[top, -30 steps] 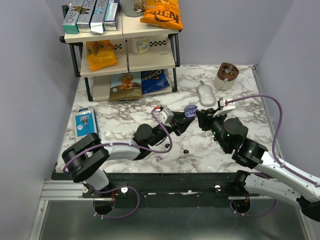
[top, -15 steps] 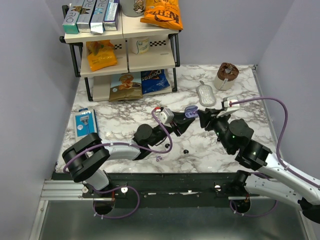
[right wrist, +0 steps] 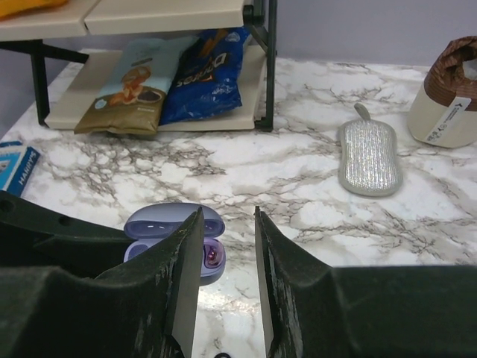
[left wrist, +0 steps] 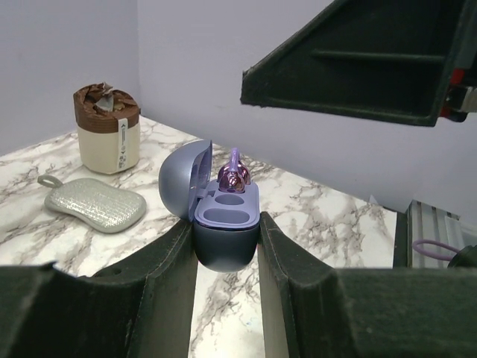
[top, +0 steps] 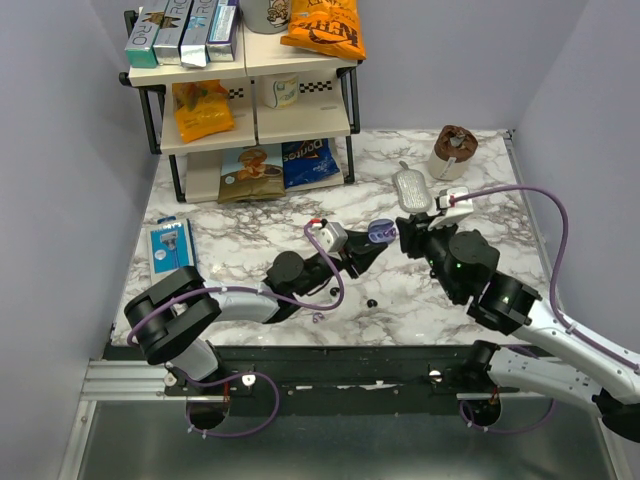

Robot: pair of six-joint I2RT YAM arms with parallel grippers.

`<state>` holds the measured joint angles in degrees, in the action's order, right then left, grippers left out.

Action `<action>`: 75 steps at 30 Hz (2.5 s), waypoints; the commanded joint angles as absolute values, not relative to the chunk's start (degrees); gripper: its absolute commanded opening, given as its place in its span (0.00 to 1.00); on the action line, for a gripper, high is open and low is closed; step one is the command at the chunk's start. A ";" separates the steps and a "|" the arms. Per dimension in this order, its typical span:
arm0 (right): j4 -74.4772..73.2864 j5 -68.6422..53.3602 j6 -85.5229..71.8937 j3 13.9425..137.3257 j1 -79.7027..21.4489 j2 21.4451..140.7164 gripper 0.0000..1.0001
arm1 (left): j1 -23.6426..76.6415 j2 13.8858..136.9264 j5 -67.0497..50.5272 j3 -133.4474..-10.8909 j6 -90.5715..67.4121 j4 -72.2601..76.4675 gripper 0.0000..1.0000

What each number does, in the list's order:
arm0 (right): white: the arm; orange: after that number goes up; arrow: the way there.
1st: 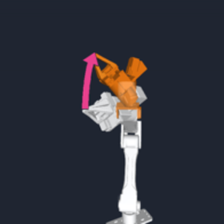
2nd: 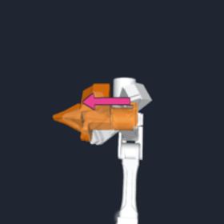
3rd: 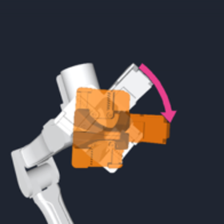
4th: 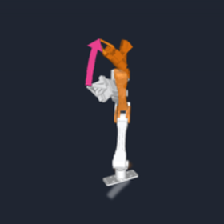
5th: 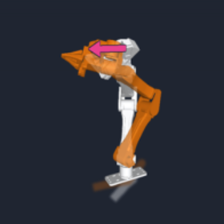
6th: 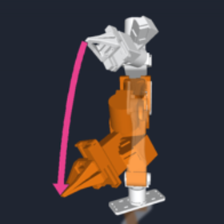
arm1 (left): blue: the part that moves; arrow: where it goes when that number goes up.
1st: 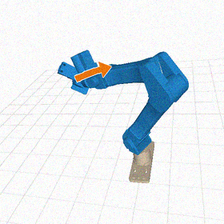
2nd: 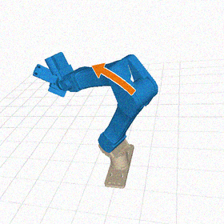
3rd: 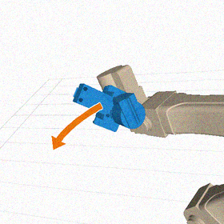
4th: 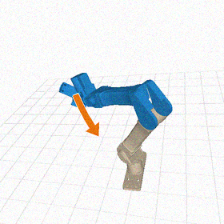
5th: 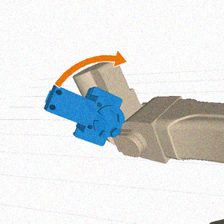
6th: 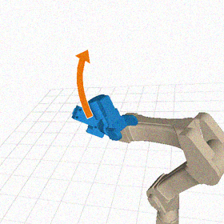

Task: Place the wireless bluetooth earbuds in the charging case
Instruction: Place the earbud in the charging case, then pick up the earbud from the center of the board.

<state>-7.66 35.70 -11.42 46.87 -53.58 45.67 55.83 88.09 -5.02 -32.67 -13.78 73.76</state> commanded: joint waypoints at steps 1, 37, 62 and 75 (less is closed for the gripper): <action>-10.63 35.51 -11.60 48.52 -53.96 46.58 0.41 | 55.72 87.01 -6.94 -31.73 -14.41 83.50 0.00; -12.48 33.92 -13.63 48.07 -53.88 43.95 0.45 | 54.76 84.12 -3.43 -28.22 -13.01 82.09 0.00; -1.66 -18.01 -28.92 41.04 -55.90 75.13 0.40 | 50.27 26.47 21.45 -15.82 -5.19 25.93 0.00; -7.56 -12.84 -29.53 49.92 -57.66 90.70 0.50 | 50.27 23.64 21.36 -15.56 -5.45 24.00 0.00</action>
